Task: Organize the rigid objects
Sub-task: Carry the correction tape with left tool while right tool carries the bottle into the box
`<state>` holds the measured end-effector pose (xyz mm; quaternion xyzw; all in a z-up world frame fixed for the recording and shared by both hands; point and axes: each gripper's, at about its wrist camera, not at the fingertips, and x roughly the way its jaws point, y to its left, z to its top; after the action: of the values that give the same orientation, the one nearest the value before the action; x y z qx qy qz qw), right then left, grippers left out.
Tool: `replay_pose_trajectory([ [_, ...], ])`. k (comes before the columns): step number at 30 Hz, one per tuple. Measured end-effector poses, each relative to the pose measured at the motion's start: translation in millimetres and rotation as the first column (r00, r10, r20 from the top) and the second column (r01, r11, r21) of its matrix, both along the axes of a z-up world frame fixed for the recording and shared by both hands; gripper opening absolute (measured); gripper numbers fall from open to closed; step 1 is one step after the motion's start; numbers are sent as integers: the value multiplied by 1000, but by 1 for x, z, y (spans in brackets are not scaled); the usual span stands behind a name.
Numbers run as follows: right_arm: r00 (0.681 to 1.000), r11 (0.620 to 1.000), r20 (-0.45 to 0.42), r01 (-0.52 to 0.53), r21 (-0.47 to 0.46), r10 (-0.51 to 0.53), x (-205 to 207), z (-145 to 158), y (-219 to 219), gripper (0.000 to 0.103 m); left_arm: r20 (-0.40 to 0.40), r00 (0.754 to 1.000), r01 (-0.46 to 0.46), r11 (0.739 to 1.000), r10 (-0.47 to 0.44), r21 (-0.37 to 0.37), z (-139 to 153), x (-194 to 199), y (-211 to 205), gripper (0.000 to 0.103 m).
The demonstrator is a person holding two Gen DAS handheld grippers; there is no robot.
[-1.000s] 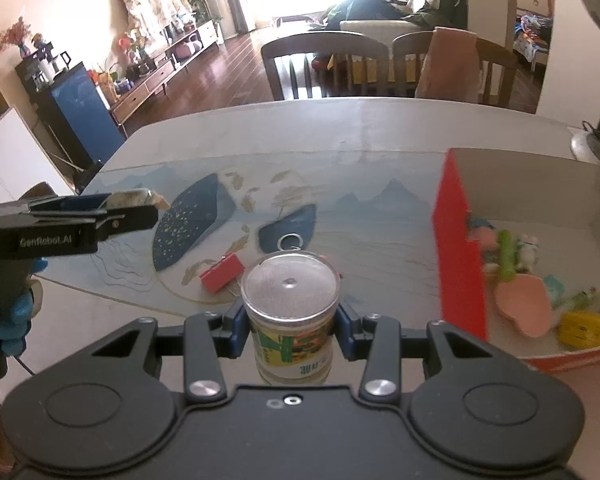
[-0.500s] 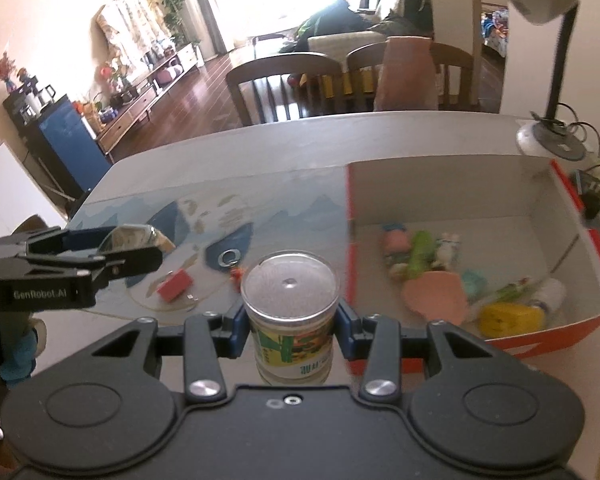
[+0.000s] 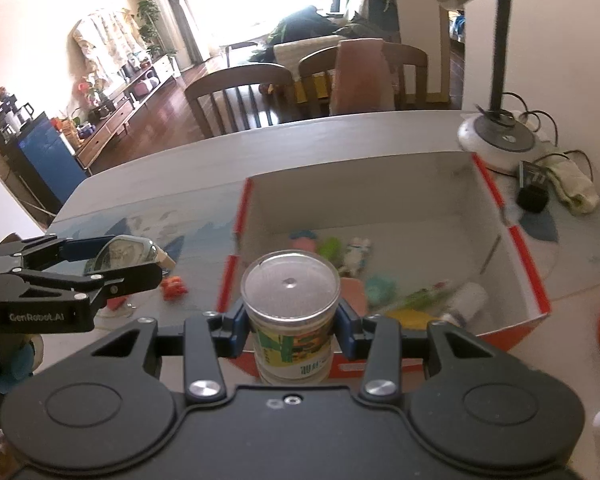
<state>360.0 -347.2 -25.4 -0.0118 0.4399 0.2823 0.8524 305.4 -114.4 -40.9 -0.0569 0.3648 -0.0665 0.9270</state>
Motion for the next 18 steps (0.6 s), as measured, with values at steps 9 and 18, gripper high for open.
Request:
replay_pose_trajectory([
  [9,1000,1000,-2,31,0,-31,22,-9,-36,42,-19,999,47,999,-46,26,-10,36,-53,86],
  [18,999,999,0,50,16,-50,55,-17,-54,42,-62,996,61,996,-57,62,-33,73,-91,86],
])
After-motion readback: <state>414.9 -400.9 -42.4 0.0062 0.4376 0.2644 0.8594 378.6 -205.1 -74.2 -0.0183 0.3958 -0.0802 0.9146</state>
